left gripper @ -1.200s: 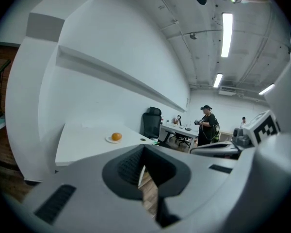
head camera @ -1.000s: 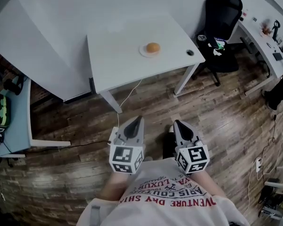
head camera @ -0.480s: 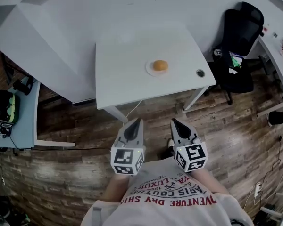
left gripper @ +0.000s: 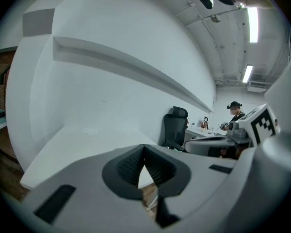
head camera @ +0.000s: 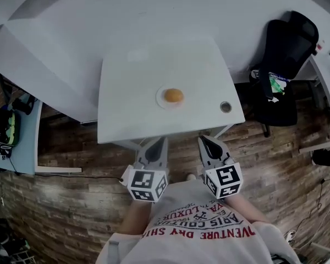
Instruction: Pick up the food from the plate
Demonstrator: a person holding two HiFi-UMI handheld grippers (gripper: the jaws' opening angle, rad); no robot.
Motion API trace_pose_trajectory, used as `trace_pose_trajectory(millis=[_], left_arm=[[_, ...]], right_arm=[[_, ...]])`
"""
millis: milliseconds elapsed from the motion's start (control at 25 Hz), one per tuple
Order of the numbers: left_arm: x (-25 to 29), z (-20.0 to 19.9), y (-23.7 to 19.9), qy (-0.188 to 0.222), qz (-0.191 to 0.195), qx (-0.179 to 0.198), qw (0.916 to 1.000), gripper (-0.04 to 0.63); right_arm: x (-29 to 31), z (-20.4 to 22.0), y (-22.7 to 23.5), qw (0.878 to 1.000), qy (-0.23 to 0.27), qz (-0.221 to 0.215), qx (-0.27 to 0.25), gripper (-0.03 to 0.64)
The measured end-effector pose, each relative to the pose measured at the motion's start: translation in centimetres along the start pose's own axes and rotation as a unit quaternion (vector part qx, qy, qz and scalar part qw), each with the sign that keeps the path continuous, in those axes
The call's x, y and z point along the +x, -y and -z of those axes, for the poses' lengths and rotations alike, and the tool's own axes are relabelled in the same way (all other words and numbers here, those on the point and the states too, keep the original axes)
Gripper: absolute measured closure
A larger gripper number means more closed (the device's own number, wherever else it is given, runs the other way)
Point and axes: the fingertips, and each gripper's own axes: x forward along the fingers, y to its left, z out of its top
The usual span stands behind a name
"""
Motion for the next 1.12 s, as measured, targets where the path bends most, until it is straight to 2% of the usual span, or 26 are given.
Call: trace_pose_trajectory(millis=[160,360,480,600,720,800,920,1120], left_arm=[[3.3,-0.2,0.0,-0.01,-0.001,-0.002,0.9999,0.589],[7.6,-0.4,-2.2,-0.026,-0.006,-0.017,0.9995,0.589],[10.1,-1.4,-3.7,-0.027,0.009,-0.022,0.9994,0.591],[12.8,-1.9,-5.4,-0.037,0.026,-0.009,0.9989,0.591],[15.9,-1.5,-7.2,-0.052,0.05,0.005,0.9974,0.589],[17.6,-0.8,-8.4,-0.064,0.064,0.001,0.9959,0.589],[19.7,0.0,-10.1,-0.079,0.075,-0.006,0.9941,0.589],[23.4,2.6,-11.9,-0.115,0.094,0.021,0.9887,0.584]], right_arm=[[1.9,0.5,3.2,1.0,-0.012,0.0,0.018,0.606],[5.2,-0.5,5.6,1.0,-0.008,0.011,0.018,0.606],[7.5,-1.4,6.6,1.0,-0.008,0.024,0.014,0.606],[9.9,-1.6,8.0,0.999,-0.017,0.042,0.027,0.606],[12.4,-1.8,9.2,0.997,-0.028,0.054,0.041,0.606],[14.2,-1.6,9.9,0.996,-0.038,0.06,0.048,0.606],[16.8,-0.6,10.7,0.994,-0.06,0.069,0.056,0.606],[20.0,2.5,12.2,0.989,-0.104,0.077,0.076,0.606]])
